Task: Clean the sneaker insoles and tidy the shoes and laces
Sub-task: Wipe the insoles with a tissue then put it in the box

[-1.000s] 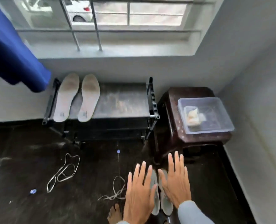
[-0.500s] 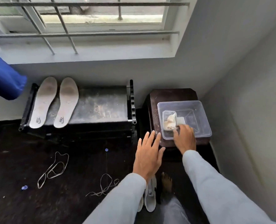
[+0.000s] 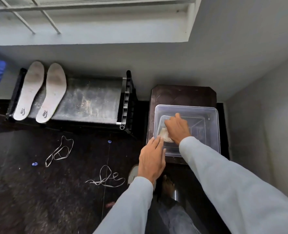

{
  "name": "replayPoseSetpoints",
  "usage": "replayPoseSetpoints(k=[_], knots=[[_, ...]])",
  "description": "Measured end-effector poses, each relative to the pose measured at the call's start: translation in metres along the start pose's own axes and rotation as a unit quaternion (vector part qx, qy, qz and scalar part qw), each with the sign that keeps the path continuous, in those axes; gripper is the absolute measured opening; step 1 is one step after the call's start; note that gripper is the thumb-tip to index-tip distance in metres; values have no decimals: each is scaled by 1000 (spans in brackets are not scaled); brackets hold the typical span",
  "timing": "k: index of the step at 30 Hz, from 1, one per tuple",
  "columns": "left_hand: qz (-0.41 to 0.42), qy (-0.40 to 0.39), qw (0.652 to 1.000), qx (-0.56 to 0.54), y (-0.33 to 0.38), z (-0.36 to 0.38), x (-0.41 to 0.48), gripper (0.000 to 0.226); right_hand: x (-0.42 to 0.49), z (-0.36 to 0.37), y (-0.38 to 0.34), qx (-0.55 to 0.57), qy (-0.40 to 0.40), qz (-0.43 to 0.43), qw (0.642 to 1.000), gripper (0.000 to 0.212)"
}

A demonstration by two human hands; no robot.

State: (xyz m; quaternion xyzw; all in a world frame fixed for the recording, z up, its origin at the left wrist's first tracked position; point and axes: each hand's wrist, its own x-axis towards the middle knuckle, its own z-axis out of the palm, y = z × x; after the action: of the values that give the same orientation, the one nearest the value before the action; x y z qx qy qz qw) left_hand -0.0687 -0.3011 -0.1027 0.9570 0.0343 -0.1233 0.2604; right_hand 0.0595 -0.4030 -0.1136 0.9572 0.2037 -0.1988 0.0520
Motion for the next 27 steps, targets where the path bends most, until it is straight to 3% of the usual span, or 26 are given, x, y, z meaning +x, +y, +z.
replayPoseSetpoints(k=[5,15,19,23,27], knots=[[-15,-77,994,76,4,13,16,50,0,15,8,-22,21,-36,999,16],[4,-22,1000,15,-4,15,20,49,1,19,7,15,47,-55,997,16],[-34,30,993,-105,-5,10,17,44,-6,2,10,52,113,-32,992,11],[-128,118,946,-273,5,-11,12,45,-22,-18,15,224,144,34,963,11],[-222,104,827,-506,10,-37,6,51,-45,-42,-2,467,75,88,876,20]])
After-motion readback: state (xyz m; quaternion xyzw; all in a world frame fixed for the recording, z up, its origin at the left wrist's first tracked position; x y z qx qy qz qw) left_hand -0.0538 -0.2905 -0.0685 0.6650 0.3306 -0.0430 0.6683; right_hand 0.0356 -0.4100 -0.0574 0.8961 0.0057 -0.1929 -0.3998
